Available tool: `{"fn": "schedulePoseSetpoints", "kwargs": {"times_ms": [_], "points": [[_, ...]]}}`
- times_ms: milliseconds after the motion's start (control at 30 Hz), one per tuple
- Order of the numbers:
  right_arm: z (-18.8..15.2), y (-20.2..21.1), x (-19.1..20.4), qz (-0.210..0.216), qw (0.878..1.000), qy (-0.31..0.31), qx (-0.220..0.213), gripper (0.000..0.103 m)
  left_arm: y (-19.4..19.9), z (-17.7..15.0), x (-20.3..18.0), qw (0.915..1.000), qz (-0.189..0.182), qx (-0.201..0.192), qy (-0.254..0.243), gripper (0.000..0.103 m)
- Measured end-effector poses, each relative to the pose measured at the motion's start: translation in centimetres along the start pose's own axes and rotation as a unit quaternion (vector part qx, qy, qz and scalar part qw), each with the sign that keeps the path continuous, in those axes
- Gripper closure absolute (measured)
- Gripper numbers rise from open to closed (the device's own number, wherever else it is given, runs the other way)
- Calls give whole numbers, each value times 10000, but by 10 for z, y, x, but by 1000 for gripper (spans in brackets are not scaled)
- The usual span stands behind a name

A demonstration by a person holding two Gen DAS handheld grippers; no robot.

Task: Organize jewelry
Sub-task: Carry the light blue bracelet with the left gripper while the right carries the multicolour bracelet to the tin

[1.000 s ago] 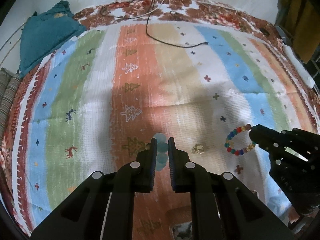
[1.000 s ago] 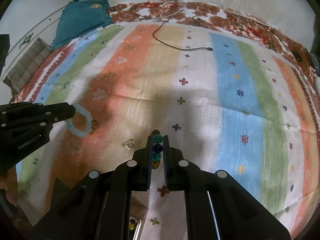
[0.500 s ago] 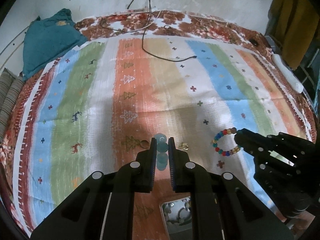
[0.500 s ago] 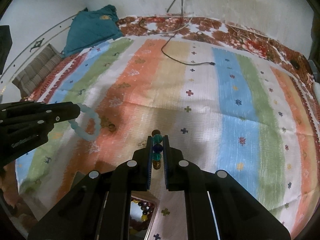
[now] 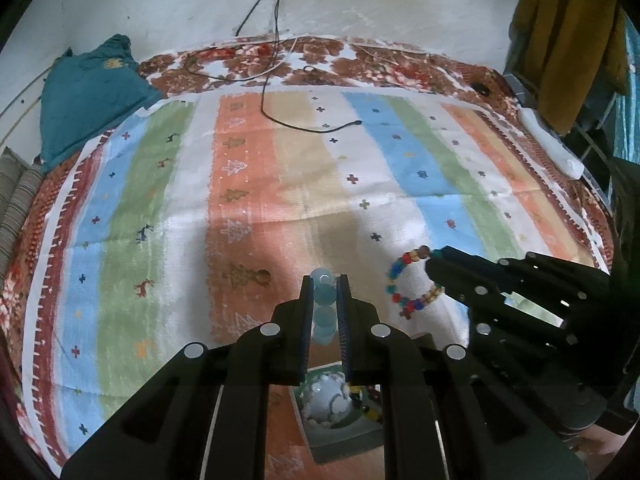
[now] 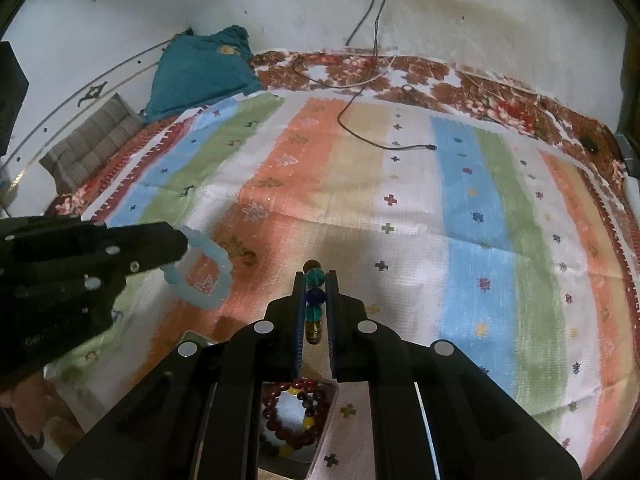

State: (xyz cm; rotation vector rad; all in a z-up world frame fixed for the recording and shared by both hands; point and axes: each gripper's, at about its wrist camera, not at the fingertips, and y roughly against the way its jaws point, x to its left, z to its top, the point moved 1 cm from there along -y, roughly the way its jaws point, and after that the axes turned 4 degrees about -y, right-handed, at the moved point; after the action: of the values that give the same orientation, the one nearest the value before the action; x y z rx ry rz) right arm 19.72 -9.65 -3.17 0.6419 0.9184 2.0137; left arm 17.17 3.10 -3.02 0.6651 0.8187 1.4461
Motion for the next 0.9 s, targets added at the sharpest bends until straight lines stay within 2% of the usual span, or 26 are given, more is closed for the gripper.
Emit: {"fn": "schedulePoseSetpoints", "kwargs": {"times_ms": [900], "points": [[-33, 27, 17, 109, 9998, 171, -19, 92, 29, -31, -10, 9998, -33, -192, -26, 92]]}}
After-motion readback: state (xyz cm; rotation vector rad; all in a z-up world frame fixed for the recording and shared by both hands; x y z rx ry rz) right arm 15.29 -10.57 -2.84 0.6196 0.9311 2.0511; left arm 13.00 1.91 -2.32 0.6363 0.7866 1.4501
